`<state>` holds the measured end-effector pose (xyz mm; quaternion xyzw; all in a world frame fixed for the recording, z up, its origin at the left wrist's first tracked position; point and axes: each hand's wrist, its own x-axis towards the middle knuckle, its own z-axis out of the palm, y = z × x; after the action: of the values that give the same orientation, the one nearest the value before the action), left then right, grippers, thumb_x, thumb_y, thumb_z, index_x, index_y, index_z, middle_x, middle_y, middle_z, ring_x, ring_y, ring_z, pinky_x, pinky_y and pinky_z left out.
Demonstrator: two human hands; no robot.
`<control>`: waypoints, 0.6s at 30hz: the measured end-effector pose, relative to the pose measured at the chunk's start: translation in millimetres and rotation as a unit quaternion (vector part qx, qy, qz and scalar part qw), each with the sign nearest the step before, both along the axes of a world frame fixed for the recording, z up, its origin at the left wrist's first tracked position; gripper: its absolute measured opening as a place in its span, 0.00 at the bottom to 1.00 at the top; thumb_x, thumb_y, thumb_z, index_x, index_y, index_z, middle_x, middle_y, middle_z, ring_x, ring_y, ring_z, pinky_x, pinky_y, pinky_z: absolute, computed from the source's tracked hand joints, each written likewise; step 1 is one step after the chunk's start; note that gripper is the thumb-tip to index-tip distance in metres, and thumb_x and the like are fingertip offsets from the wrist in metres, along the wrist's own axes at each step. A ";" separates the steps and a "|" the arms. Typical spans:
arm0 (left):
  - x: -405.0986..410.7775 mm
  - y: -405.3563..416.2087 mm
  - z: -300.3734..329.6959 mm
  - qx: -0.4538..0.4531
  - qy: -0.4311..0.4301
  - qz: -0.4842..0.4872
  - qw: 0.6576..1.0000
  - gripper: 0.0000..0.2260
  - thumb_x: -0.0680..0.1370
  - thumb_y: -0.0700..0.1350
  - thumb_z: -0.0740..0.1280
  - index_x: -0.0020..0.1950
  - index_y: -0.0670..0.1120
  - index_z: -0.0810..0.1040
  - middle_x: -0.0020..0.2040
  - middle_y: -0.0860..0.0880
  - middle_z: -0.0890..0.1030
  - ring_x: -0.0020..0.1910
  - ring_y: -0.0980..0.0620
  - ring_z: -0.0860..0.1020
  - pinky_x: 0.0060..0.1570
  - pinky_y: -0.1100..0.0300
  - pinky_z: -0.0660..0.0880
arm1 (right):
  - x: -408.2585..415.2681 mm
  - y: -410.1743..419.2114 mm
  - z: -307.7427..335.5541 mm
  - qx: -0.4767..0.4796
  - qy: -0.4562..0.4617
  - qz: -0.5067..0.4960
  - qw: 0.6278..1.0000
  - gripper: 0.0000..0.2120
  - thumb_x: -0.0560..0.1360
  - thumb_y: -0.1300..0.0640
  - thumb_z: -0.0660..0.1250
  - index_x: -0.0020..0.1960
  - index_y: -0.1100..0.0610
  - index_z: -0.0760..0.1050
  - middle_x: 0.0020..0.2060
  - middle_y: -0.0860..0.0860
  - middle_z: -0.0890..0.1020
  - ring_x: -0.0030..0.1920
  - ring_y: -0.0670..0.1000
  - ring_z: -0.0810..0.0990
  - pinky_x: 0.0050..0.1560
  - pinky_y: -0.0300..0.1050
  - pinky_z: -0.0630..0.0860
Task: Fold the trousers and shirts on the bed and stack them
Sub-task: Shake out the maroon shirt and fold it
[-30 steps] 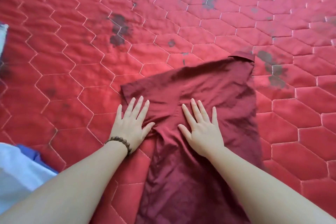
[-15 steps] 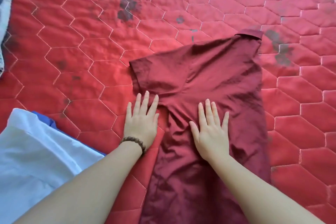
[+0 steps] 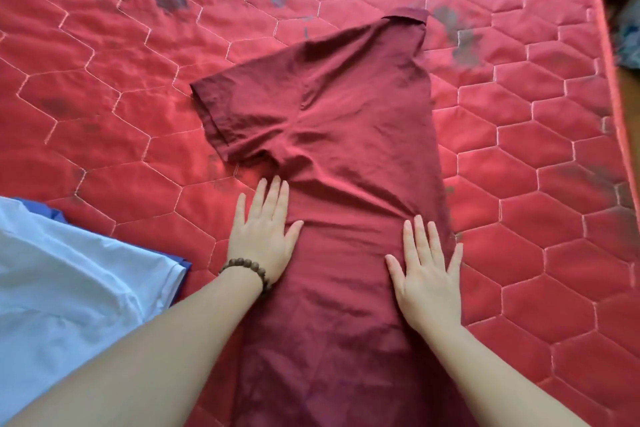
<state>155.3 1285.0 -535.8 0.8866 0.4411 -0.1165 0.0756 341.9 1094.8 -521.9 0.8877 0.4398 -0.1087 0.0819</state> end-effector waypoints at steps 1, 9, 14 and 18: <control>0.8 -1.9 2.0 0.004 -0.004 0.028 1.000 0.31 0.80 0.59 0.46 0.78 0.46 0.44 0.79 0.49 0.46 0.78 0.50 0.44 0.75 0.46 0.44 | 1.6 -6.2 1.5 0.004 -0.010 -0.026 1.000 0.34 0.76 0.38 0.36 0.78 0.54 0.45 0.78 0.50 0.47 0.78 0.51 0.45 0.74 0.63 0.43; -11.3 -128.6 9.5 -0.016 -0.084 -0.143 0.986 0.29 0.77 0.57 0.53 0.76 0.46 0.63 0.77 0.44 0.59 0.76 0.46 0.58 0.71 0.42 0.56 | -72.8 -54.6 -5.1 0.084 0.054 0.162 0.982 0.30 0.78 0.41 0.53 0.76 0.55 0.59 0.77 0.51 0.57 0.77 0.52 0.54 0.72 0.64 0.52; -59.0 -169.3 10.3 -0.028 -0.037 -0.082 0.996 0.28 0.78 0.58 0.52 0.77 0.50 0.59 0.77 0.45 0.59 0.76 0.45 0.57 0.71 0.43 0.55 | -64.7 -128.7 -3.1 0.047 0.035 0.036 0.998 0.31 0.78 0.42 0.49 0.77 0.55 0.55 0.76 0.52 0.57 0.76 0.51 0.55 0.73 0.63 0.50; -91.8 -193.1 15.0 -0.040 -0.018 -0.050 0.998 0.30 0.78 0.60 0.49 0.78 0.49 0.55 0.78 0.44 0.54 0.77 0.44 0.54 0.73 0.43 0.54 | -61.3 -167.1 8.5 0.019 0.028 0.025 0.999 0.30 0.79 0.43 0.49 0.76 0.58 0.57 0.76 0.55 0.59 0.76 0.54 0.57 0.73 0.65 0.51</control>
<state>63.5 1091.9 -520.8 0.9060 0.3893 -0.1215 0.1132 280.6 927.7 -513.3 0.8744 0.4663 -0.1224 0.0552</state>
